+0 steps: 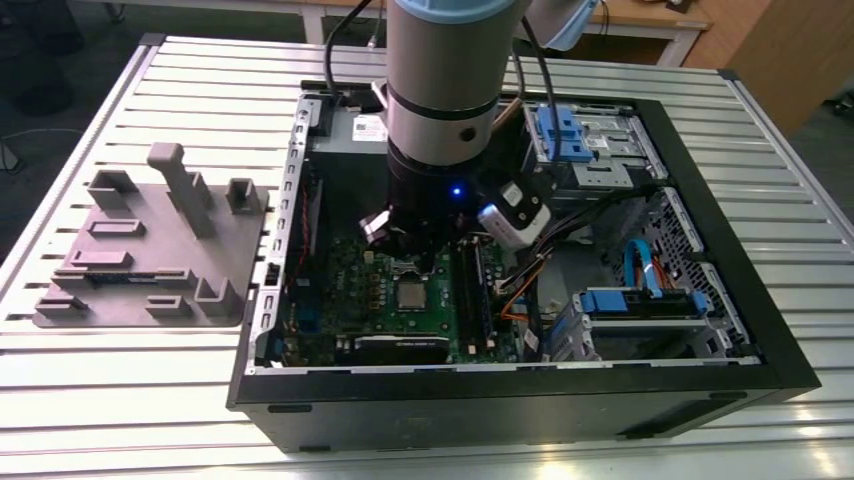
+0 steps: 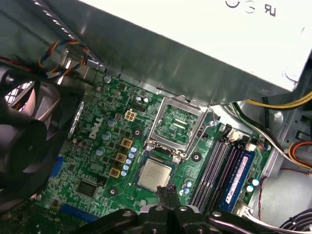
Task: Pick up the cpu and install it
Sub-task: 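Close the cpu cover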
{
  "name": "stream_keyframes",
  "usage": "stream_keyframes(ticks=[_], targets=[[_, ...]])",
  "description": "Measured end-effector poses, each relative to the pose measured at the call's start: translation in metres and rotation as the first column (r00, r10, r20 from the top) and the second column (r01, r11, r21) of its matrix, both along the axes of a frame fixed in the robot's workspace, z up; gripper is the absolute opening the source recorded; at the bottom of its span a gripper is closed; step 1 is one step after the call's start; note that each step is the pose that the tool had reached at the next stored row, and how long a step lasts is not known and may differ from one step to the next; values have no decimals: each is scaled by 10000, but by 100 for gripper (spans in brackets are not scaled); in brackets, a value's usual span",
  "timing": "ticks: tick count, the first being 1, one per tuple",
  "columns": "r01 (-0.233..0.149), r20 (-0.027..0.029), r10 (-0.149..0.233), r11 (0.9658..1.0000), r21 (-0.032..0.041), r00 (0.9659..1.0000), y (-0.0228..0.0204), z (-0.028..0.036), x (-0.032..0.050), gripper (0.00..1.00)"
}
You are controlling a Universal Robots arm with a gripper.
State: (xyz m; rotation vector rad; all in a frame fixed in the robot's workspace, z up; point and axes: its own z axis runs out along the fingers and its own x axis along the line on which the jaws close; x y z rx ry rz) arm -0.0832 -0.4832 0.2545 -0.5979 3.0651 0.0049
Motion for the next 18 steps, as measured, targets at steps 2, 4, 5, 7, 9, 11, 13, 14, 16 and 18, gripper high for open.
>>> stream_keyframes(ticks=[2,4,5,7,9,11,13,14,16,18], targets=[[-187,0,187,9998,0,9998,0,0,0,10],[-524,0,524,9986,0,9986,0,0,0,10],[-704,0,704,9975,0,9975,0,0,0,10],[-1063,0,1063,9943,0,9943,0,-1,0,10],[-1418,0,1418,9899,0,9899,0,-1,0,10],[-1782,0,1782,9840,0,9840,0,-1,0,10],[-2134,0,2134,9770,0,9770,0,-2,0,10],[-2311,0,2311,9729,0,9729,0,-2,0,10],[-2659,1,2659,9640,0,9640,0,-3,0,10],[-2828,0,2828,9592,0,9592,0,-3,0,10]])
